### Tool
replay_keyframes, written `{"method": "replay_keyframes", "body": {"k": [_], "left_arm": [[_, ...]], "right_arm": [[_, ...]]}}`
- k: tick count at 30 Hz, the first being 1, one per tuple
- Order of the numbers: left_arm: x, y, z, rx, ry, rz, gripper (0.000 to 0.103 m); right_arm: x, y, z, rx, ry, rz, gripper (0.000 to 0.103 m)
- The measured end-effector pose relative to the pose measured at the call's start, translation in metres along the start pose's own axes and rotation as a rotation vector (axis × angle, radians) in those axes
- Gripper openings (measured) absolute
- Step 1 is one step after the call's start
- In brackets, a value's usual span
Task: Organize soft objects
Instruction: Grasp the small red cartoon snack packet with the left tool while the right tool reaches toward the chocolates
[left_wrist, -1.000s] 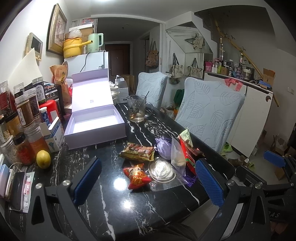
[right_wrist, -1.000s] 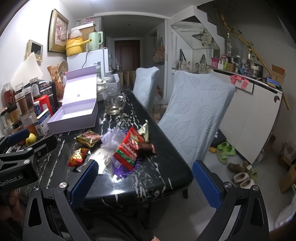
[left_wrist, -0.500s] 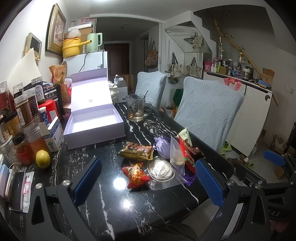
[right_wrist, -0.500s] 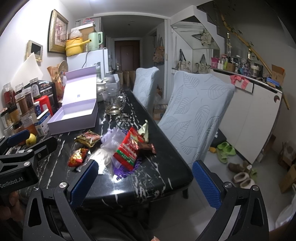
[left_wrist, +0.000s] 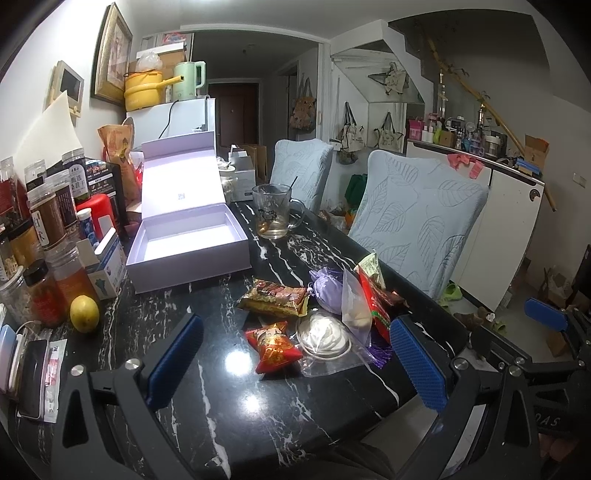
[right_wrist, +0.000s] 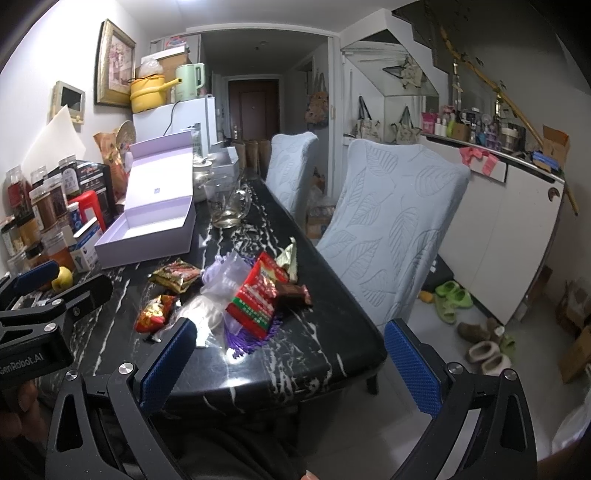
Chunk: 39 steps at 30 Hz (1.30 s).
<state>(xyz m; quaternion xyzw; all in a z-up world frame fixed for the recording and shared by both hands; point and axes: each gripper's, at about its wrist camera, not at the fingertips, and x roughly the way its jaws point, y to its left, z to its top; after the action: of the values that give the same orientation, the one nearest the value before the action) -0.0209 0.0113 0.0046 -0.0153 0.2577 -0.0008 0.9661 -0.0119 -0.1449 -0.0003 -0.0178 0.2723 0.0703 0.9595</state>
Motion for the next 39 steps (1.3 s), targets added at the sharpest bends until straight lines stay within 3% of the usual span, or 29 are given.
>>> {"method": "replay_keyframes", "body": {"k": [16, 28, 39], "left_arm": [[0.013, 0.016, 0.011, 0.014, 0.08, -0.004, 0.103], [0.038, 0.026, 0.013, 0.004, 0.172, 0.0, 0.103], [0.083, 0.037, -0.001, -0.036, 0.313, -0.017, 0.103]], "right_arm": [[0.015, 0.002, 0.006, 0.032, -0.002, 0.041, 0.103], [0.052, 0.005, 0.001, 0.038, 0.098, 0.085, 0.103], [0.086, 0.013, -0.009, 0.005, 0.171, 0.135, 0.103]]}}
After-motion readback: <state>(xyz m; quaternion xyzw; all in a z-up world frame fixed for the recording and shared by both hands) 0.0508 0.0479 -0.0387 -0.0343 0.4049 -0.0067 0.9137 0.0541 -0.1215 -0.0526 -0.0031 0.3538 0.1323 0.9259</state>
